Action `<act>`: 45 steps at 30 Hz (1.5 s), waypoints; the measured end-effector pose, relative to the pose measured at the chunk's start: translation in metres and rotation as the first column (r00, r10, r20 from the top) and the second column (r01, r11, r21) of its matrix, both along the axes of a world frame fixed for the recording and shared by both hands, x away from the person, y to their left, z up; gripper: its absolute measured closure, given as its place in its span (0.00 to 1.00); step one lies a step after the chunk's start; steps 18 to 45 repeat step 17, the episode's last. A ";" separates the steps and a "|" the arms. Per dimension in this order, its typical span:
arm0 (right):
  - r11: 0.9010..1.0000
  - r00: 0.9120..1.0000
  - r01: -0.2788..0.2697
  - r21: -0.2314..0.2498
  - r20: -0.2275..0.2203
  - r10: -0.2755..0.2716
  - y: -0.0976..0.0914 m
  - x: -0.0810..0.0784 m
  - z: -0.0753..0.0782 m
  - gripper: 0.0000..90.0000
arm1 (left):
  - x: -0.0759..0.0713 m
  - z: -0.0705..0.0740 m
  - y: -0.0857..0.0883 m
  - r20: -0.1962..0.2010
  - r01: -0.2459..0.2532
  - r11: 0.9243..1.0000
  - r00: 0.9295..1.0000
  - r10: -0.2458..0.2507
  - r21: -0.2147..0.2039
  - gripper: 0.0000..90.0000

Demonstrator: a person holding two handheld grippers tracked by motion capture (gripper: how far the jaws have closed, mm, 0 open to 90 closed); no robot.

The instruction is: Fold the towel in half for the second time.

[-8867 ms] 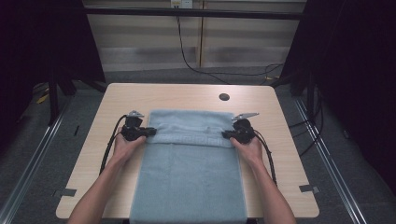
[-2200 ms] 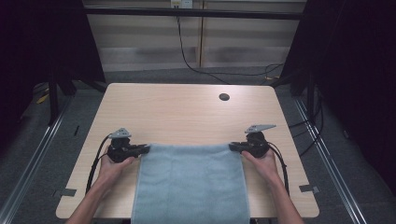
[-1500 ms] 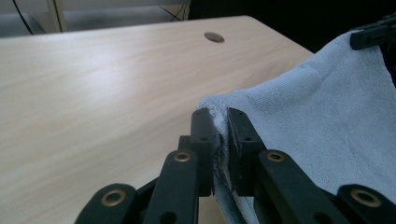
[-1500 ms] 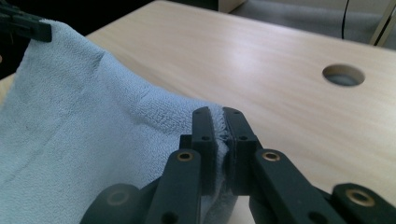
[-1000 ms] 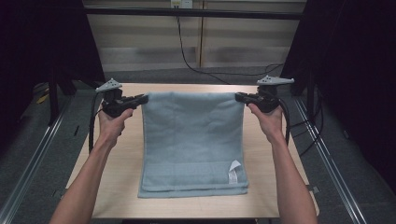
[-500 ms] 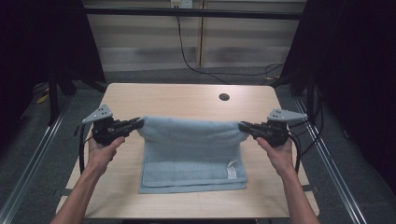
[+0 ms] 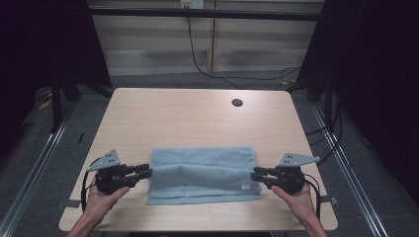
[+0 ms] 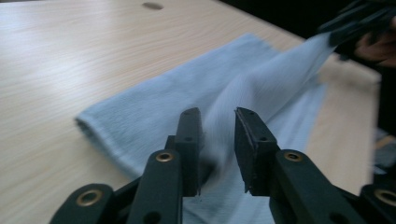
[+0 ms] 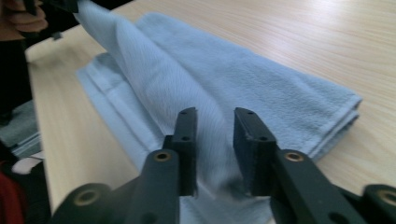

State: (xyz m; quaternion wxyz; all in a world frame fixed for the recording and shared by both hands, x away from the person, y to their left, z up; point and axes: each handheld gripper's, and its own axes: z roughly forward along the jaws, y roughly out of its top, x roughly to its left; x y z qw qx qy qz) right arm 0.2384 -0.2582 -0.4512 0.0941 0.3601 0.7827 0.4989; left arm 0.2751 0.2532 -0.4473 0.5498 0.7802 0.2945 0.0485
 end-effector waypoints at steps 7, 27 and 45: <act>0.989 0.988 0.148 0.016 0.050 -0.148 -0.013 -0.004 0.000 0.54 | 0.014 -0.006 0.008 -0.019 -0.147 0.988 0.989 0.148 0.038 0.48; 0.944 0.944 0.329 0.006 0.021 -0.330 -0.042 -0.001 -0.018 0.40 | 0.024 -0.029 0.020 -0.061 -0.203 0.976 0.976 0.208 0.085 0.27; 0.944 0.944 0.329 0.006 0.021 -0.330 -0.042 -0.001 -0.018 0.40 | 0.024 -0.029 0.020 -0.061 -0.203 0.976 0.976 0.208 0.085 0.27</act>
